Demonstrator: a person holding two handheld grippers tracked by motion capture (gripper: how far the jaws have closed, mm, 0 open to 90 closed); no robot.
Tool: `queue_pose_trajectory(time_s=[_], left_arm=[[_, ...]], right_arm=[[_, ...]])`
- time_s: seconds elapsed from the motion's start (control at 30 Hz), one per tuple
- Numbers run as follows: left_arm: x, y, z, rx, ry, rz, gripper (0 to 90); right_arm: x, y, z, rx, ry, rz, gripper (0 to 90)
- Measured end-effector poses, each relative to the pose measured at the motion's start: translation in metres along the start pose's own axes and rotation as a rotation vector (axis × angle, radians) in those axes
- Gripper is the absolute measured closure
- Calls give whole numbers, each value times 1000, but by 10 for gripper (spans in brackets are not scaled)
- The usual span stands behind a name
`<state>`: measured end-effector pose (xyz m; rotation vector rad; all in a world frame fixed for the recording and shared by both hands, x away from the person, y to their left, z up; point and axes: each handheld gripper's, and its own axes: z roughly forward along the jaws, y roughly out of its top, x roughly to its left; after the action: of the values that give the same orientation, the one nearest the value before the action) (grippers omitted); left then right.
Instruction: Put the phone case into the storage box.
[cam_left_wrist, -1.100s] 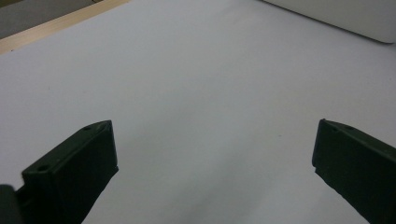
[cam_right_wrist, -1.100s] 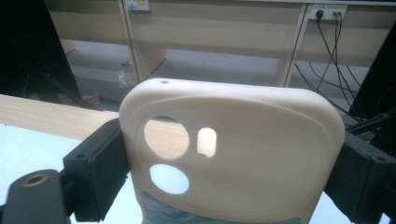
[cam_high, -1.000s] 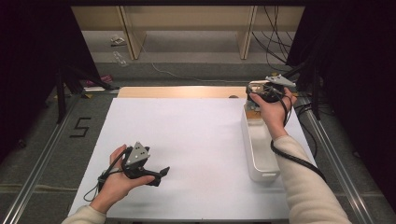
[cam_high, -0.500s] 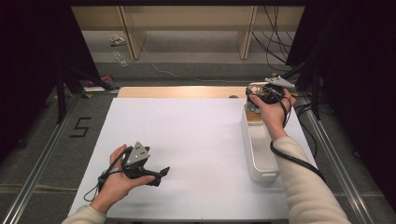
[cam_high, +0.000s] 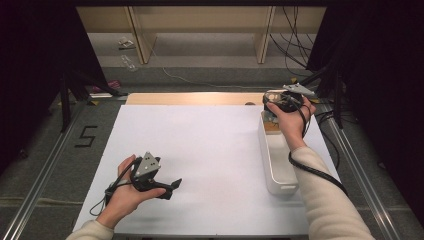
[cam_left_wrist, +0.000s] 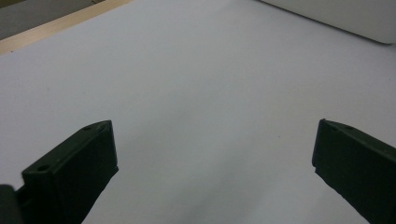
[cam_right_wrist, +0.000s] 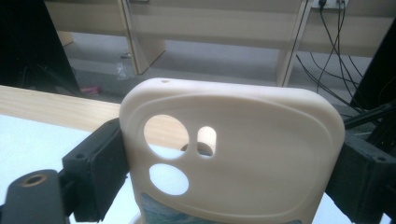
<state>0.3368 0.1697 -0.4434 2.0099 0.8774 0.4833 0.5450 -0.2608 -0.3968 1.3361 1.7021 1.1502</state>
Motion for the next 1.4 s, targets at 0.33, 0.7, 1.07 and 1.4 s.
queue_pose_trajectory(time_s=[0.33,0.7,1.07,1.4], left_arm=[[-1,0,0,0,-1,1,0],[-1,0,0,0,-3,0,0],[-1,0,0,1,-3,0,0],[-1,1,0,0,-3,0,0]], right_arm=[[0,-3,4,16,1,3,121],[-1,-8,9,33,5,7,121],[-1,-10,11,34,4,14,121],[-1,-11,15,40,12,25,116]])
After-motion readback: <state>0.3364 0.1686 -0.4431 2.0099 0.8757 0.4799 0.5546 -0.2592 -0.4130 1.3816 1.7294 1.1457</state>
